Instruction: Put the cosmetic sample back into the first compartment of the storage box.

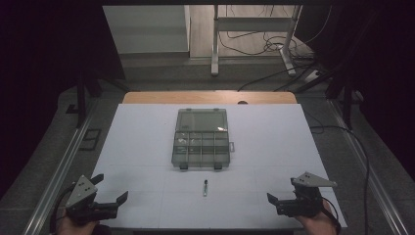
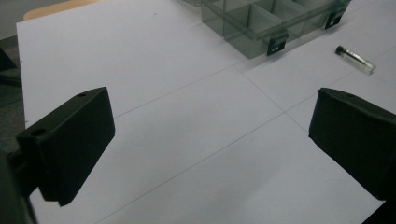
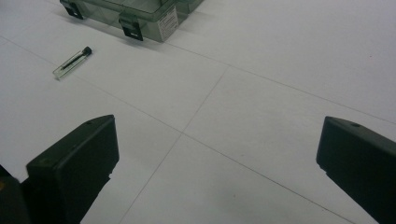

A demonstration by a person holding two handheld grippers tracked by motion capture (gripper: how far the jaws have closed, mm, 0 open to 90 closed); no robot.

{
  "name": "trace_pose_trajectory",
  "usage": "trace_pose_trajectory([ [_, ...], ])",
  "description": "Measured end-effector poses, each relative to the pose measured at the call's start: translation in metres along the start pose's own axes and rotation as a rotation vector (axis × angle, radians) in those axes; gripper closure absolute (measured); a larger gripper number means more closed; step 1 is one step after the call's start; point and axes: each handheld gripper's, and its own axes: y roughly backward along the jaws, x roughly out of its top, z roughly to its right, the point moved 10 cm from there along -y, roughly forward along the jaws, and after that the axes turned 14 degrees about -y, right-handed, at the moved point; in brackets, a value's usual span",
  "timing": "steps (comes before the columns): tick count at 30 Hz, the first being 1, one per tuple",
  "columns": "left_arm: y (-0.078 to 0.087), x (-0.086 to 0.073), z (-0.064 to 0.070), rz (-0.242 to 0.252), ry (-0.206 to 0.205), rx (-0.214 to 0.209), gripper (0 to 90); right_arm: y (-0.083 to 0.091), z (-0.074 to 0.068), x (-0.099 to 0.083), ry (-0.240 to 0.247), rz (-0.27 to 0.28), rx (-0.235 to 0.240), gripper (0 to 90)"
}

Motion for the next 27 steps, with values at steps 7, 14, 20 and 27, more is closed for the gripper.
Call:
trace_pose_trajectory([
  [7,0.003,-0.002,-0.003,0.012,0.033,0.003,0.8,-0.003,-0.001,0.000,0.003,-0.015,0.002,0.0],
  [14,0.004,-0.001,-0.002,0.018,0.044,-0.013,0.9,-0.004,-0.002,0.000,0.016,-0.018,0.005,0.0],
  [20,0.005,-0.001,0.000,0.034,0.040,-0.035,0.8,-0.005,-0.005,-0.001,0.040,-0.034,0.011,0.0],
  [27,0.005,0.000,0.001,0.038,0.030,-0.045,1.3,-0.005,-0.013,0.000,0.051,-0.025,0.047,0.0],
])
